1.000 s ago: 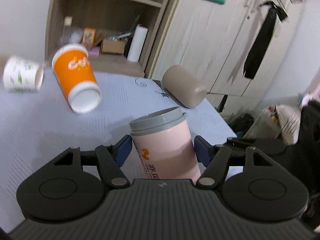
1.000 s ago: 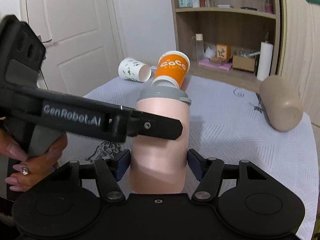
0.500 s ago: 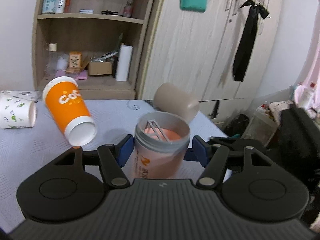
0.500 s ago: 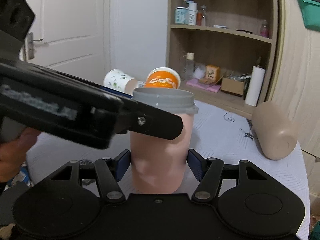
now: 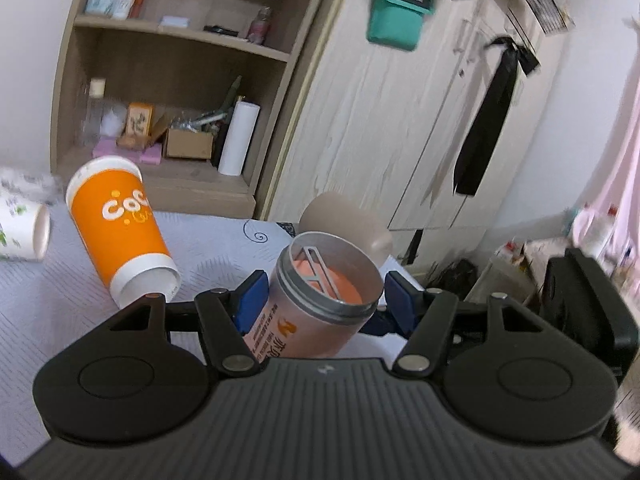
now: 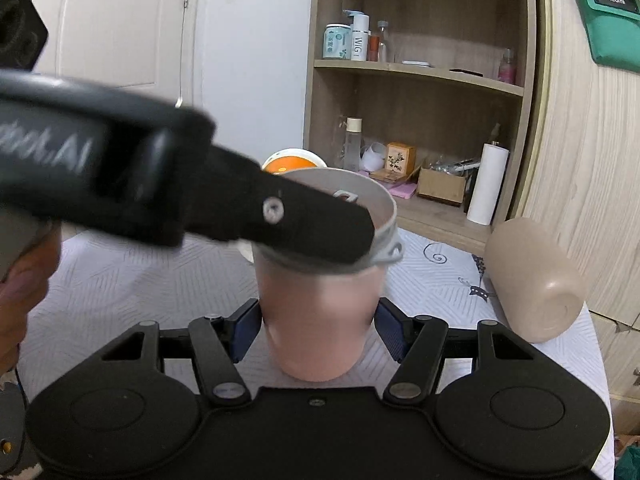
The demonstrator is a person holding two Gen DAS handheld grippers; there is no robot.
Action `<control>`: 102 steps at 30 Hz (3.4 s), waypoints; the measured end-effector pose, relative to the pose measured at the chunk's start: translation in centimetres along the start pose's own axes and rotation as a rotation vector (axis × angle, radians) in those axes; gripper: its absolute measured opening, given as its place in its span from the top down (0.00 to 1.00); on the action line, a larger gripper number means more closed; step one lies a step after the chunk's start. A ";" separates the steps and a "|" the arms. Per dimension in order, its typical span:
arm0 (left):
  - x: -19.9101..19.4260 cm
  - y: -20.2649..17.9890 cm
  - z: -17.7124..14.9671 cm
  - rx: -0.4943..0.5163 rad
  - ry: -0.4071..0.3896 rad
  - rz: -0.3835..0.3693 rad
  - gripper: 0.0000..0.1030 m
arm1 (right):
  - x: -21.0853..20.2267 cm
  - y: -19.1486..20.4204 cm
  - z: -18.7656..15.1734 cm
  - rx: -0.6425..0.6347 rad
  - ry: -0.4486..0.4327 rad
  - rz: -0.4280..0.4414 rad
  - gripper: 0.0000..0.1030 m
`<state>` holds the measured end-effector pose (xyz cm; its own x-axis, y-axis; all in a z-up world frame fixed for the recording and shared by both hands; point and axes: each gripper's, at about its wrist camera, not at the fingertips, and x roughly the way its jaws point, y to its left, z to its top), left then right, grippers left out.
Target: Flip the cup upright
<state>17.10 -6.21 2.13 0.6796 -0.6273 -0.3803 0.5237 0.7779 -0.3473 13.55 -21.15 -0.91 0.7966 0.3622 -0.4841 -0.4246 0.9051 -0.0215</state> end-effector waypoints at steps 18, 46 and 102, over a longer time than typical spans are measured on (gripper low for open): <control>1.5 0.6 -2.6 0.139 -0.034 0.007 0.37 | 0.9 -0.7 0.0 -0.023 -0.002 0.026 0.34; -2.4 -1.2 -3.4 0.136 -0.029 0.064 0.29 | -2.0 -1.5 -2.2 0.070 -0.041 -0.041 0.14; -16.3 -4.1 -7.2 0.095 -0.123 0.564 0.00 | -16.2 6.7 -2.8 0.242 -0.196 -0.460 0.00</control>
<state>0.22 0.57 3.56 0.9183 -0.1113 -0.3799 0.1040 0.9938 -0.0398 -3.40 -21.56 4.28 0.9514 -0.0692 -0.3000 0.0789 0.9967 0.0206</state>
